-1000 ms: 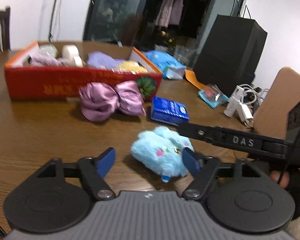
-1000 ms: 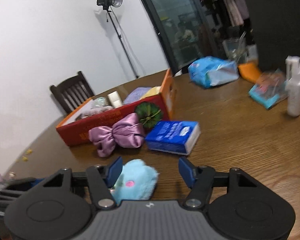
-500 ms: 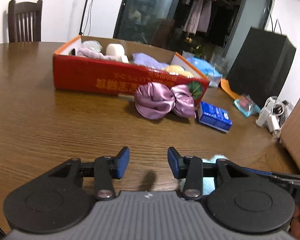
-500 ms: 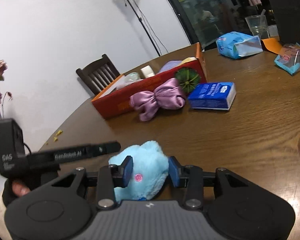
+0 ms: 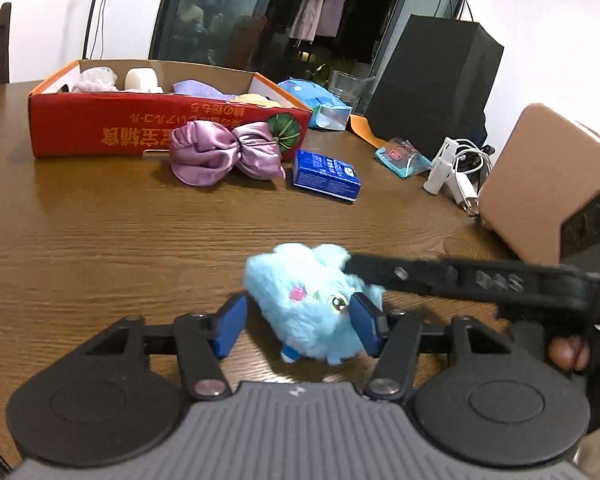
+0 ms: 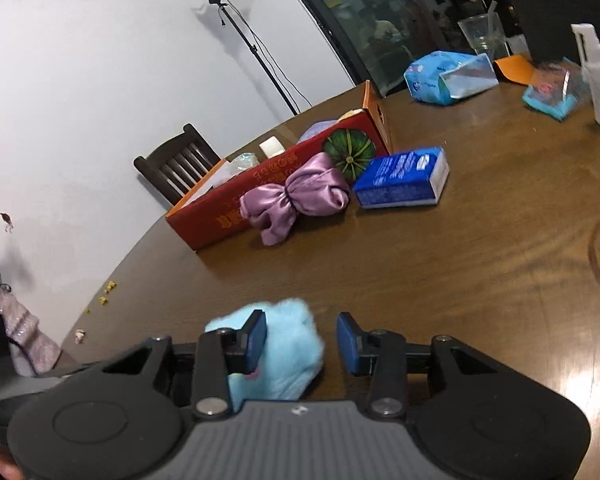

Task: Organize soft objects
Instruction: 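Grasp the light-blue plush with the right gripper while the left gripper grasps it too, then carry the blue plush into the cardboard box and lower it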

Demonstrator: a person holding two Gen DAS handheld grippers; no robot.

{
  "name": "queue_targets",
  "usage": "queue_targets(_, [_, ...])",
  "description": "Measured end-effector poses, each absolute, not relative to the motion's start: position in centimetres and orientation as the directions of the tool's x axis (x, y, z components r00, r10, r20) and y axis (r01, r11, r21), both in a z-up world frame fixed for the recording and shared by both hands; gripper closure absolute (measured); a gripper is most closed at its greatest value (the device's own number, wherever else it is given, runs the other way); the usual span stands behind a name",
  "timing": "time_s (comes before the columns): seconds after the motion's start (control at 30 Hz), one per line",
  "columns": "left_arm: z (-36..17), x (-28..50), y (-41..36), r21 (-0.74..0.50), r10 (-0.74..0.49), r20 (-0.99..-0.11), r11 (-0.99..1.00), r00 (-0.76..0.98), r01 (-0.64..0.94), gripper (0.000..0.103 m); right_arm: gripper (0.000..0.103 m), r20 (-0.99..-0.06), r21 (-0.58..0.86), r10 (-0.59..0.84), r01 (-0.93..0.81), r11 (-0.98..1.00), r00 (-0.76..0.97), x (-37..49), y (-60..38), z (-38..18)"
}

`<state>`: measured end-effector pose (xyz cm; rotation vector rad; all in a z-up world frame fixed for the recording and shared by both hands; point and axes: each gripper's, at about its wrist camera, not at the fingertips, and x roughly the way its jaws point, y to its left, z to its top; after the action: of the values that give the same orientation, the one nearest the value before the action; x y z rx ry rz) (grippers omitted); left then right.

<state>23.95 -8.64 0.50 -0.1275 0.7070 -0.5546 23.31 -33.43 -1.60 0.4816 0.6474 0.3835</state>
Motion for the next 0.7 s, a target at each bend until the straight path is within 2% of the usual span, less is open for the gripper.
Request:
queue_targets(0.13, [0.8, 23.9, -6.8, -0.299, -0.506, -0.563, 0.862, 0.654, 0.409, 0.048, 0.064, -0.492, 0.522, 0.515, -0.236, 0.82, 0.702, 21.3, -32.7, -0.8])
queue_targets(0.3, [1.1, 24.2, -6.1, -0.379, -0.579, -0.515, 0.815, 0.631, 0.438, 0.047, 0.064, -0.484, 0.52, 0.489, -0.211, 0.828, 0.726, 21.2, -32.7, -0.6])
queue_targets(0.43, [0.2, 25.0, -6.6, -0.42, -0.606, -0.531, 0.795, 0.592, 0.438, 0.046, 0.061, -0.483, 0.544, 0.5, -0.201, 0.815, 0.718, 21.9, -32.4, -1.2])
queue_targets(0.47, [-0.1, 25.2, -6.6, -0.437, -0.615, -0.534, 0.788, 0.579, 0.434, 0.051, 0.061, -0.48, 0.553, 0.506, -0.2, 0.808, 0.716, 22.0, -32.4, -1.3])
queue_targets(0.5, [-0.4, 25.3, -6.6, -0.457, -0.63, -0.532, 0.776, 0.566, 0.435, 0.06, 0.061, -0.478, 0.558, 0.51, -0.2, 0.805, 0.715, 22.0, -32.3, -1.4])
queue_targets(0.7, [-0.2, 25.8, -6.3, -0.481, -0.647, -0.506, 0.761, 0.571, 0.435, 0.064, 0.066, -0.461, 0.632, 0.545, -0.172, 0.756, 0.701, 22.9, -33.0, -2.1])
